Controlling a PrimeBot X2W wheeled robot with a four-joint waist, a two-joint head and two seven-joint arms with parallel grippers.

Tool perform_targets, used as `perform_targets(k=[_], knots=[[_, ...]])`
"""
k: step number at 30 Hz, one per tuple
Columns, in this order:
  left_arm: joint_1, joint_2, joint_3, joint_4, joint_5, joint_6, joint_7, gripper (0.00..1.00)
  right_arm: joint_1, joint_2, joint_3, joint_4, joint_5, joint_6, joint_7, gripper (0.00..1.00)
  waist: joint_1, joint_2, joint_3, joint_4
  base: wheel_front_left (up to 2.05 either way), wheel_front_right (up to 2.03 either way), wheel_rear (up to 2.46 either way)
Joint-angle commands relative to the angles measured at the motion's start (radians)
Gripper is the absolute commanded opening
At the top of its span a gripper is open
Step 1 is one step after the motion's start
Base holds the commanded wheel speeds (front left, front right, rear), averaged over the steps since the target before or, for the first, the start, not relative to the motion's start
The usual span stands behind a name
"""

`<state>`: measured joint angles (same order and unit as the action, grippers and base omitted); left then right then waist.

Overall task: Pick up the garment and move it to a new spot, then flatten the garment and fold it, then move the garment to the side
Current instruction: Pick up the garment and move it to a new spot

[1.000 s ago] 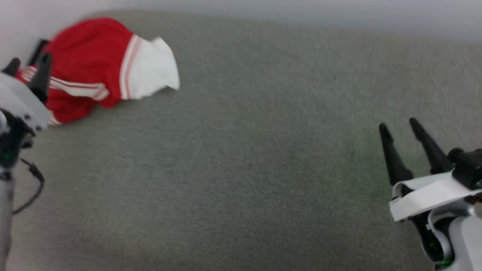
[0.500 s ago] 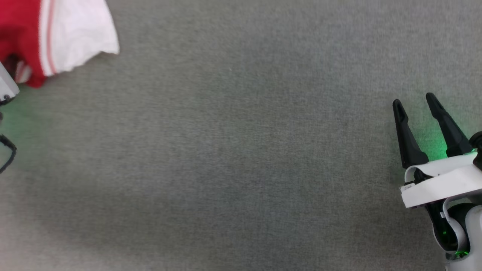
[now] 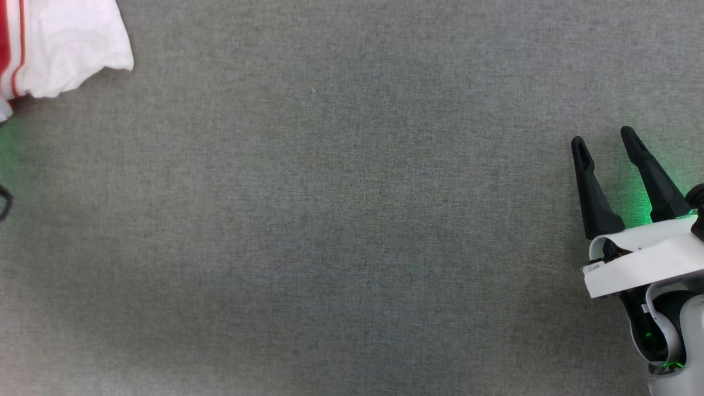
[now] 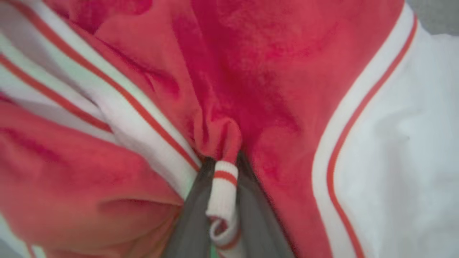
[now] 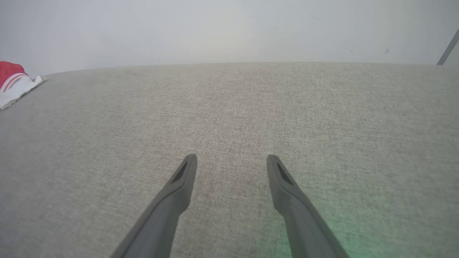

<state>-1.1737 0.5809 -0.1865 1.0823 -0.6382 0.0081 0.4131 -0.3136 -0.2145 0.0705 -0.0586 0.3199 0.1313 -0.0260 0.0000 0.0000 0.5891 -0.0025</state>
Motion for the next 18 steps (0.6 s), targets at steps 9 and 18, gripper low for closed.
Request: perform_targets(k=[9, 18], knots=[[-0.054, 0.023, -0.029, 0.047, 0.035, -0.062, -0.128, 0.0, 0.023, 0.015, -0.006, 0.041, 0.002, -0.001, -0.018, 1.0, 0.0, 0.0, -0.115, 0.031, 0.0, 0.0, 0.0], [-0.103, 0.058, -0.066, 0.004, 0.063, -0.104, -0.204, 0.0, 0.042, 0.043, 0.018, 0.103, 0.011, -0.001, -0.042, 1.0, 0.0, 0.0, -0.26, 0.054, 0.0, 0.0, 0.0]])
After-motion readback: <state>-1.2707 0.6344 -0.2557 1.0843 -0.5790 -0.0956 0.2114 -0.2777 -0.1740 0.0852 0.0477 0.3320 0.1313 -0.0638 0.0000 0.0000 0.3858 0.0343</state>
